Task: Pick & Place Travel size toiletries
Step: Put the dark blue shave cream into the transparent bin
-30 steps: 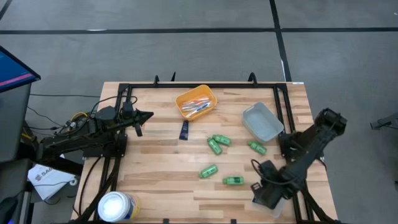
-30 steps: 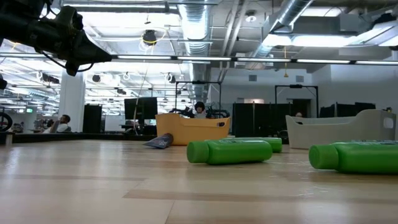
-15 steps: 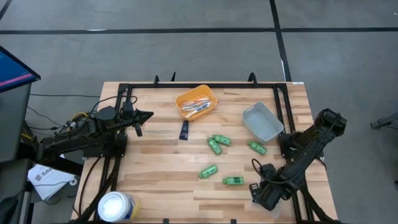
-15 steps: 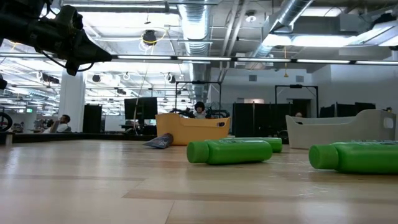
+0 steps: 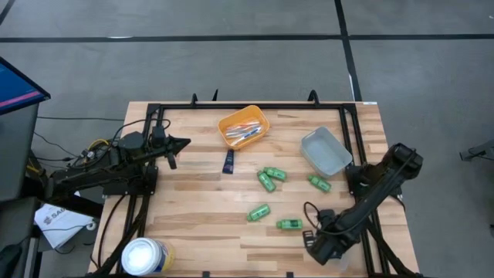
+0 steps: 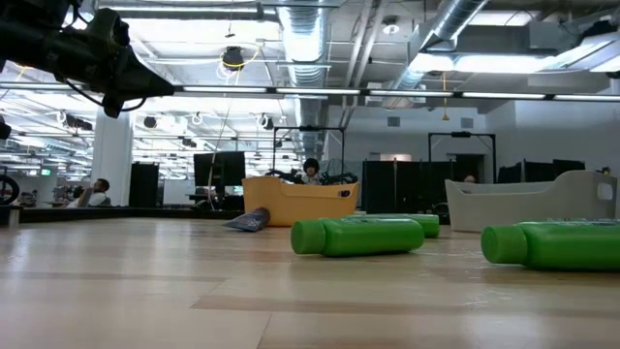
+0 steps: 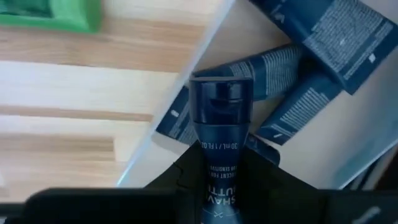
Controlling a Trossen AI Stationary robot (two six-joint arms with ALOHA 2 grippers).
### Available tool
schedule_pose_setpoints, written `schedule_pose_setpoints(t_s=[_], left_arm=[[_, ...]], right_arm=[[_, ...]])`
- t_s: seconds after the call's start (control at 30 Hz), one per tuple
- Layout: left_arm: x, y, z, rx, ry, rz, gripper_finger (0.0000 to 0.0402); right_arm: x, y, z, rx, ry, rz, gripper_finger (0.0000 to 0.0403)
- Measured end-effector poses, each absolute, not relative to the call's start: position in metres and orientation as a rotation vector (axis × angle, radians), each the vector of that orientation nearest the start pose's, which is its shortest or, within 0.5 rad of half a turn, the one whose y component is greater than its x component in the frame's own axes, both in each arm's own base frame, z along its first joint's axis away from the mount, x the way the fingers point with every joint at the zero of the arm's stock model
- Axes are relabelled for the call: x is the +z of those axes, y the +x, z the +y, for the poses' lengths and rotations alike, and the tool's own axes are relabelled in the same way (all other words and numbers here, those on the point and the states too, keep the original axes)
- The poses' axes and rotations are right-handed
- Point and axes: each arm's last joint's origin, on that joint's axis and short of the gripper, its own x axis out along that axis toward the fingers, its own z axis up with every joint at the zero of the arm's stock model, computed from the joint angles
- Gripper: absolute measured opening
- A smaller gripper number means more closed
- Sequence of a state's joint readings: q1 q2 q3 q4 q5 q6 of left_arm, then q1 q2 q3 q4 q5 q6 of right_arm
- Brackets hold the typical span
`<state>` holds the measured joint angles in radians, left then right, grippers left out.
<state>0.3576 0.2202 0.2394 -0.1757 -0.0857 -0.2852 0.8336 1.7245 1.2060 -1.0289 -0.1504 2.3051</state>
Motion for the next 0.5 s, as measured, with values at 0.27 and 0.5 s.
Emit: schedule_pose_setpoints(t_s=[0.27, 0.5], left_arm=[[0.211, 0.095, 0.038, 0.462, -0.301, 0.094, 0.0002], [0.211, 0.095, 0.038, 0.461, -0.302, 0.094, 0.0002]], right_arm=[[0.181, 0.212, 0.227, -1.244, 1.178, 1.549, 0.0072], [0.182, 0.216, 0.221, -1.234, 1.168, 1.551, 0.0113]])
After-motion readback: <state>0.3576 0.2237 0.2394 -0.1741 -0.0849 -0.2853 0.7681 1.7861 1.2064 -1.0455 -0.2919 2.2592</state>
